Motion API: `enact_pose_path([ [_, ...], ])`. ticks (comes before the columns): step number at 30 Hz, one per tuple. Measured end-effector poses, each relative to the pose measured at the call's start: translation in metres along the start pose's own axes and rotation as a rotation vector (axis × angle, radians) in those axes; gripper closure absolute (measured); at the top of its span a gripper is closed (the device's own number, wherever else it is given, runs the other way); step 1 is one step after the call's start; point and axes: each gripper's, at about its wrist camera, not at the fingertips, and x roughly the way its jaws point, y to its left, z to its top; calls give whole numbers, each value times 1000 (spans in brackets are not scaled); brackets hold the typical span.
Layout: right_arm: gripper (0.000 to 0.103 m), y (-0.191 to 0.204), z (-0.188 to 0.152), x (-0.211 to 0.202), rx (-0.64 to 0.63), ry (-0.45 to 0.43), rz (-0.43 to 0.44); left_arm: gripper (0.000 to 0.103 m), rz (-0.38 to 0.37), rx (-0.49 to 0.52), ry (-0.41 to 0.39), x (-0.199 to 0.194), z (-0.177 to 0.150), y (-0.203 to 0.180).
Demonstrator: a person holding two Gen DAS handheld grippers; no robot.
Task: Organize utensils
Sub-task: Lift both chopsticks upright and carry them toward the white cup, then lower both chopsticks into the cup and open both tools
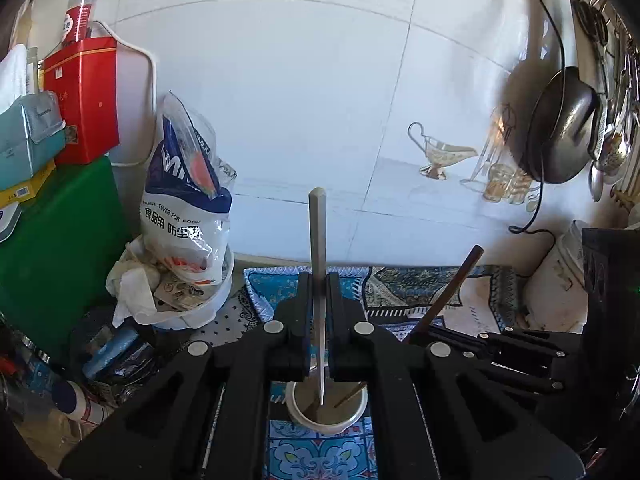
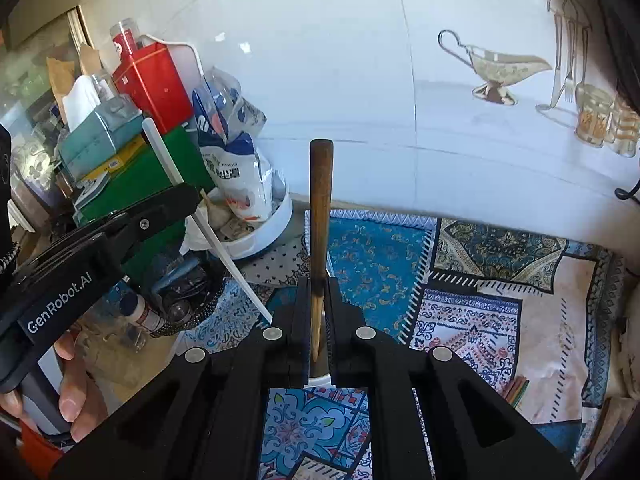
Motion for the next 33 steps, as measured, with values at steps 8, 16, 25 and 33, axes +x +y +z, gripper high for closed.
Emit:
enact_pose_path([
  [8,97,-7,-16,42,34,124,-17,99,40,45,126,43,-28,2],
  [16,97,-8,-24,60,37,191,-35,99,13,47,221,65,-37,2],
  [25,87,-9,-20,50,19,179,-47,98,-6,62,223,57,-33,-6],
  [33,80,-25,-19,16,8,120,-84,75,-18,71,190,36,-25,-19],
])
